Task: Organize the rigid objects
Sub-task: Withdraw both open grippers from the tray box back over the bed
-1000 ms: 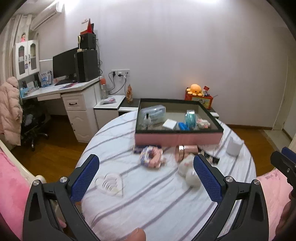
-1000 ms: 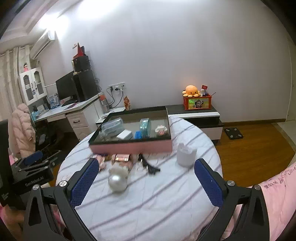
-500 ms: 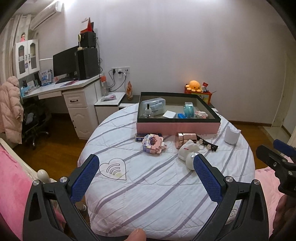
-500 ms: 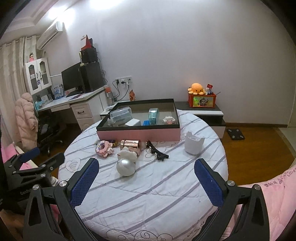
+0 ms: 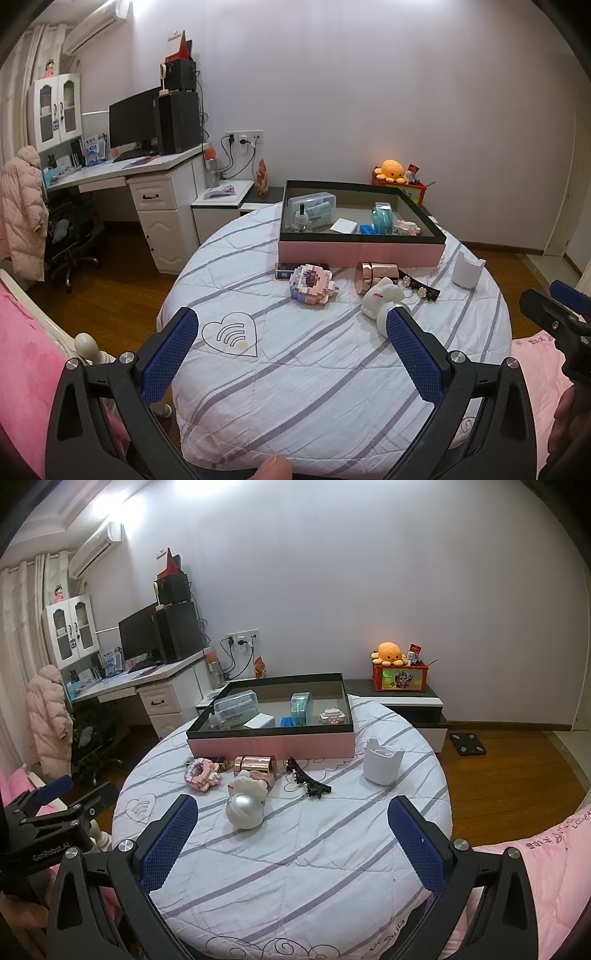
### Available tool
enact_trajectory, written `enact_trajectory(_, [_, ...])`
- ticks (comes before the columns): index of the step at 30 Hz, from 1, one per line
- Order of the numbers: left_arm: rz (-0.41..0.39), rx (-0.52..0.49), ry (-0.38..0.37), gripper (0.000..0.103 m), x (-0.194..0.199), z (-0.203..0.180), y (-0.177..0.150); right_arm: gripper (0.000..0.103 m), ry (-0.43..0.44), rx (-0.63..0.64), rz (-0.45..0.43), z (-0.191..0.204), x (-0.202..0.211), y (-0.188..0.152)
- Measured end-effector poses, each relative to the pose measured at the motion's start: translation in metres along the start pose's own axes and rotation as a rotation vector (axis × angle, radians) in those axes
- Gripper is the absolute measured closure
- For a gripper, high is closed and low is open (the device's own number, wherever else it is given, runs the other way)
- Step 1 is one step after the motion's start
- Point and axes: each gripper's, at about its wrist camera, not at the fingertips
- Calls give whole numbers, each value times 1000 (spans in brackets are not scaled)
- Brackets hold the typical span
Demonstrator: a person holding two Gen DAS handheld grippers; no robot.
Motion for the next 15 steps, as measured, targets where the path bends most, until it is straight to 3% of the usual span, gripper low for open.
enact_trajectory(15, [15, 6, 5, 0, -5, 3, -3, 0, -8, -18, 14, -10, -6, -1])
Point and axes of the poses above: each gripper's, at about its wrist camera, not at the fingertips, and x roughly against the way its jaws point, z to its left, y to its top, and after that the axes turned 1 degree about -z, right-handed
